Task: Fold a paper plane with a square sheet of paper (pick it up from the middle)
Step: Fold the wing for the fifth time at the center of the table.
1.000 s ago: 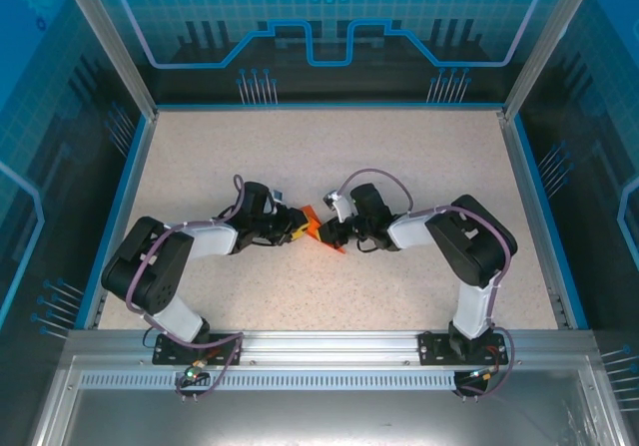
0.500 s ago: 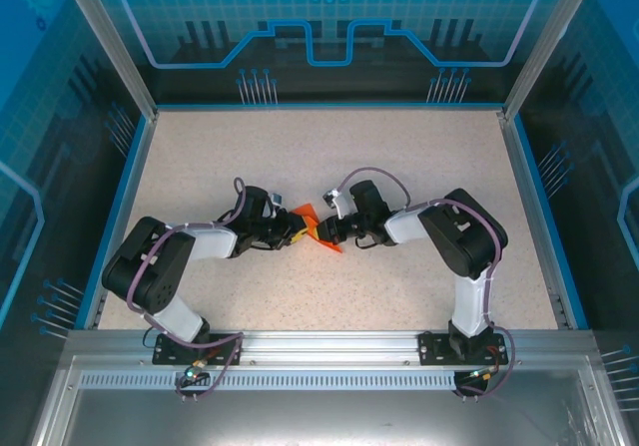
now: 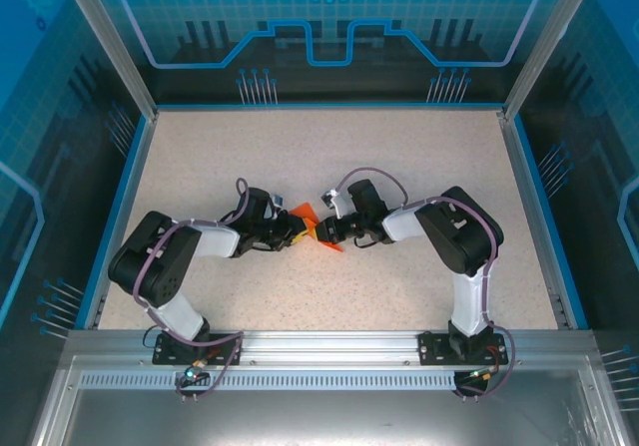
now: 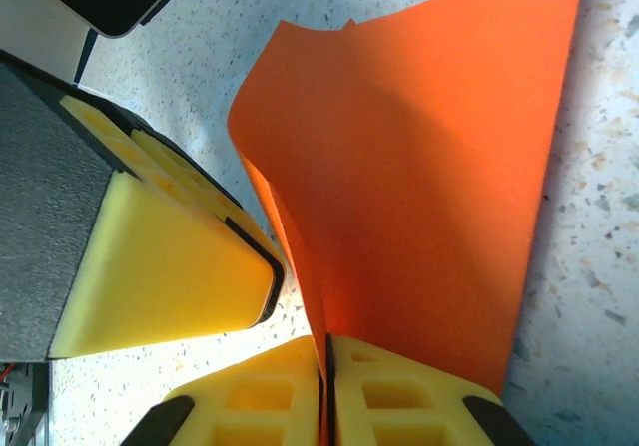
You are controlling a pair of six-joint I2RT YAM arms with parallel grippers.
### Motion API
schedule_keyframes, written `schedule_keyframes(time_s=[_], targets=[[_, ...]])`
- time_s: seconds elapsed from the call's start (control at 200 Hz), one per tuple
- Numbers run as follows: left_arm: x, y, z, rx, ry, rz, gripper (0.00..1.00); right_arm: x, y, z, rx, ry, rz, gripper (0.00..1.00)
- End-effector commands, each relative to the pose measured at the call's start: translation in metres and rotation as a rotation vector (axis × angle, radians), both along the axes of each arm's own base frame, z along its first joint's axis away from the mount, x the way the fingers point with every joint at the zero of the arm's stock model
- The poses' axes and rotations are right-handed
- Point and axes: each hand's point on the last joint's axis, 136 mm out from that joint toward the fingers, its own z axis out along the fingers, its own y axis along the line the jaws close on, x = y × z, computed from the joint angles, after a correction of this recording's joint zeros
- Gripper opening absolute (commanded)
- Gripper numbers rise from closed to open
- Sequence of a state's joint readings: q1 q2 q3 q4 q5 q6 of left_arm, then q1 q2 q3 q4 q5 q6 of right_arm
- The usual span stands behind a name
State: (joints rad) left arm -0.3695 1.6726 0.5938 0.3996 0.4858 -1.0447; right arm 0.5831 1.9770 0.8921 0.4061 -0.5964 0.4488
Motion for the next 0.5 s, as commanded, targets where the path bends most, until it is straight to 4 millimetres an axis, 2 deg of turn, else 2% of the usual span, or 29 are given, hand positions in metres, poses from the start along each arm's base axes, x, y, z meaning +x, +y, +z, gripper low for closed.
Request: schedule_keyframes(time_s=[0.0,0.49], targets=[[0.0111,-0.0041,0.0034,0.010,-0.049,-0.008,0.16,-0.0009,-0.0027,-0.0063,-0.008,0.041,0.003,0.10],[0.0203,-0.0081,-0.0055,0.017,-0.059,-0.016,0.11,-0.0032,-0.0058,-0.0072,-0.035,0.043,0.008,0.14]])
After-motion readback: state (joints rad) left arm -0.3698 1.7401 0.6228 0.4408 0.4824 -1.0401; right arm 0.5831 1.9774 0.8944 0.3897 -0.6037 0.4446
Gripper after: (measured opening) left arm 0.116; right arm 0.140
